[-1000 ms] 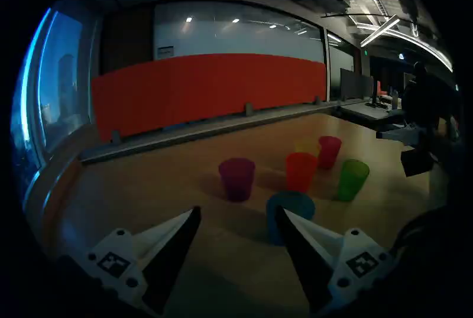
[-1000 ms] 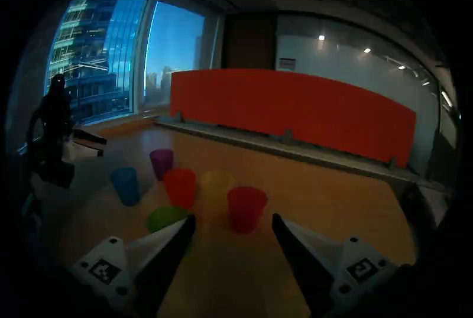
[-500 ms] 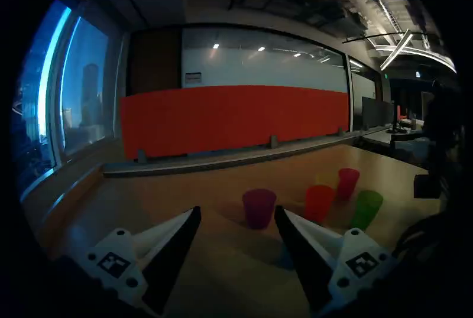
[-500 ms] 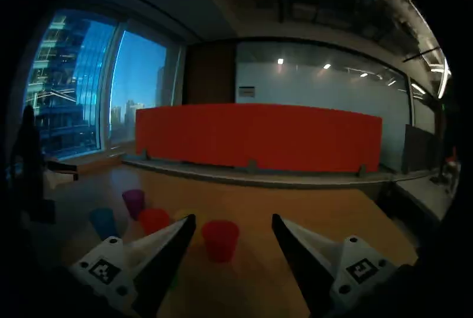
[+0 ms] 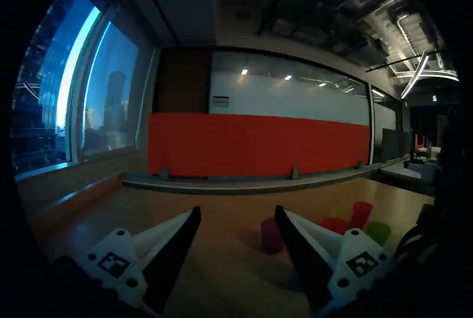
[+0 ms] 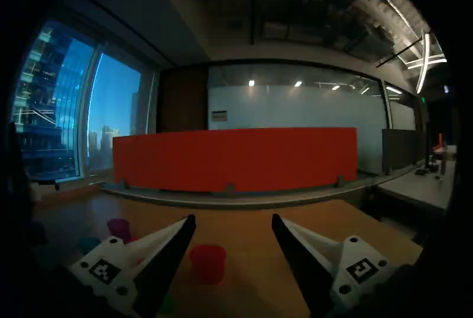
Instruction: Pour water
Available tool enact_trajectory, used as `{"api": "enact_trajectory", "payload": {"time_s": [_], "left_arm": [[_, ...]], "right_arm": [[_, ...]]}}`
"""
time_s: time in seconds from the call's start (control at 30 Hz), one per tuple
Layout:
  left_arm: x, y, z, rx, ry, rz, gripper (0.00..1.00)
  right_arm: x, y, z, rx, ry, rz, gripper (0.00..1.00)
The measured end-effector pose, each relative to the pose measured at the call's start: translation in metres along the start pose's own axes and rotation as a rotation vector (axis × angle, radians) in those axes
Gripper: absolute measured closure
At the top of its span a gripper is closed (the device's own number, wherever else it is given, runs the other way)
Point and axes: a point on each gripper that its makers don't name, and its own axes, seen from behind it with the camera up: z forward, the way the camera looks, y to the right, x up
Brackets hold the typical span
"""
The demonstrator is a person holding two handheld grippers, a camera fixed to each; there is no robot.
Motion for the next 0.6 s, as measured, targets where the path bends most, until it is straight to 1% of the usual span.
{"api": "enact_trajectory", "payload": {"time_s": [0.2, 0.3, 0.43, 0.6], "left_arm": [[0.012, -0.005, -0.001, 0.028, 0.04, 0.013, 0.08], [0.016, -0.007, -0.001, 0.04, 0.043, 0.028, 0.08], [0.016, -0.01, 0.0, 0.051, 0.043, 0.048, 0.08], [0.01, -0.015, -0.001, 0.067, 0.038, 0.065, 0.08]], "right_arm": [[0.003, -0.002, -0.001, -0.009, 0.019, -0.001, 0.01], [0.005, -0.001, 0.001, -0.019, 0.022, -0.002, 0.01], [0.005, -0.001, 0.003, -0.027, 0.025, -0.003, 0.01], [0.002, -0.003, 0.004, -0.025, 0.026, -0.01, 0.01]]}}
